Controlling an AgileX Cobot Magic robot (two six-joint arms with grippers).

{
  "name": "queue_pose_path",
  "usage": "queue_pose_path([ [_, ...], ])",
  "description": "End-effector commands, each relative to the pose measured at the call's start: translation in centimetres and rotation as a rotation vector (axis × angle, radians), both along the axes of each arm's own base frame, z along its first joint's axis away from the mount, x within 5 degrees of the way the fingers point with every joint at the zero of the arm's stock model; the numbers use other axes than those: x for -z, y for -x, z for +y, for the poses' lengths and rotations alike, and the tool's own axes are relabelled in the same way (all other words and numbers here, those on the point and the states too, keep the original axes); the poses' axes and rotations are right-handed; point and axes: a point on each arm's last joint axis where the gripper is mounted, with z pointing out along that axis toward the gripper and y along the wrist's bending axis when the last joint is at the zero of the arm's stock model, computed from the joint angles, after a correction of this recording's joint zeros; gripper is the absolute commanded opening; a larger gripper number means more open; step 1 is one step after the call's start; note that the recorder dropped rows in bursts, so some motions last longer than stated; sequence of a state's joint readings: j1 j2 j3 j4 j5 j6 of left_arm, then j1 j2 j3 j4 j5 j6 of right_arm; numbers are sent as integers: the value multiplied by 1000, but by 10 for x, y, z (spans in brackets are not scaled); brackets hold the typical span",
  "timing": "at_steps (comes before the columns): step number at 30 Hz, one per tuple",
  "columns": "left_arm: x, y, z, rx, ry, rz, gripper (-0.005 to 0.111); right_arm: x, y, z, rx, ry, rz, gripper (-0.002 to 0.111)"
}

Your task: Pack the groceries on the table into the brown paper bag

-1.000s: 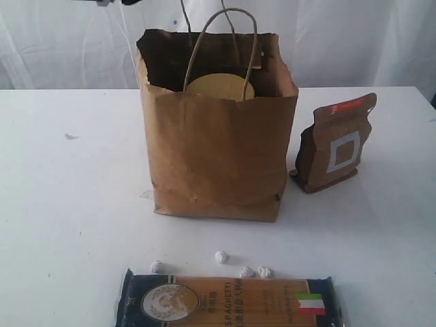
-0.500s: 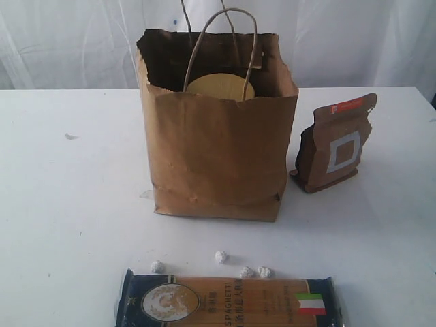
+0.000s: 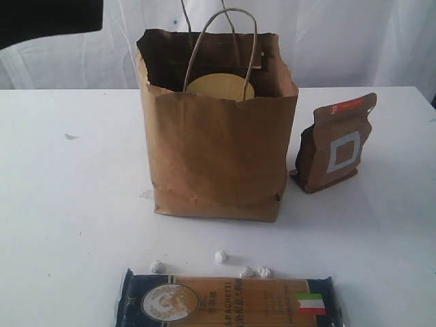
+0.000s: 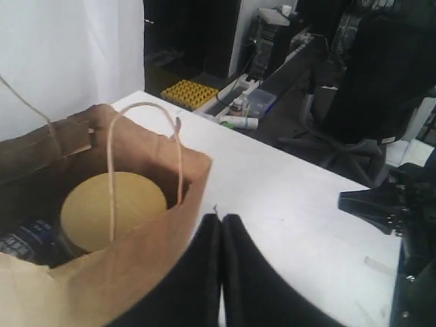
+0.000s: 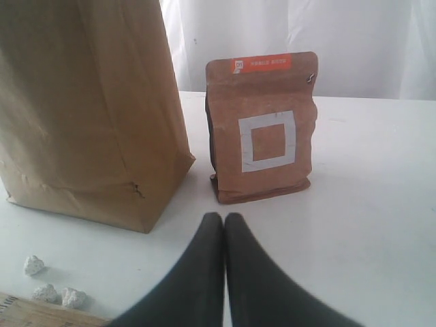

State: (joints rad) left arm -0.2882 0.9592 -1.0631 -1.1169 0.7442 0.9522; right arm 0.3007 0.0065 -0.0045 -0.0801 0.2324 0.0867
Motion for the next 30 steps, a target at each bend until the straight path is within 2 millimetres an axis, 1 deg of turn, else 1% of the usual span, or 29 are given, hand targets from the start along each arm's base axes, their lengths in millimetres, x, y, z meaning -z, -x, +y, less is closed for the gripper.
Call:
queue_pose_path([
  [1, 4, 40, 7, 52, 111, 20, 0, 1, 0, 0, 4, -2, -6, 0],
  [6, 12, 75, 11, 181, 101, 41, 0, 1, 0, 0, 4, -2, -6, 0],
  [8, 15, 82, 12, 211, 54, 22, 0, 1, 0, 0, 4, -2, -6, 0],
  [10, 15, 86, 14, 206, 35, 1, 0, 1, 0, 0, 4, -2, -6, 0],
  [19, 15, 88, 16, 193, 16, -17, 0, 1, 0, 0, 4, -2, -6, 0],
  [30, 8, 92, 14, 229, 104, 4, 0, 1, 0, 0, 4, -2, -6, 0],
])
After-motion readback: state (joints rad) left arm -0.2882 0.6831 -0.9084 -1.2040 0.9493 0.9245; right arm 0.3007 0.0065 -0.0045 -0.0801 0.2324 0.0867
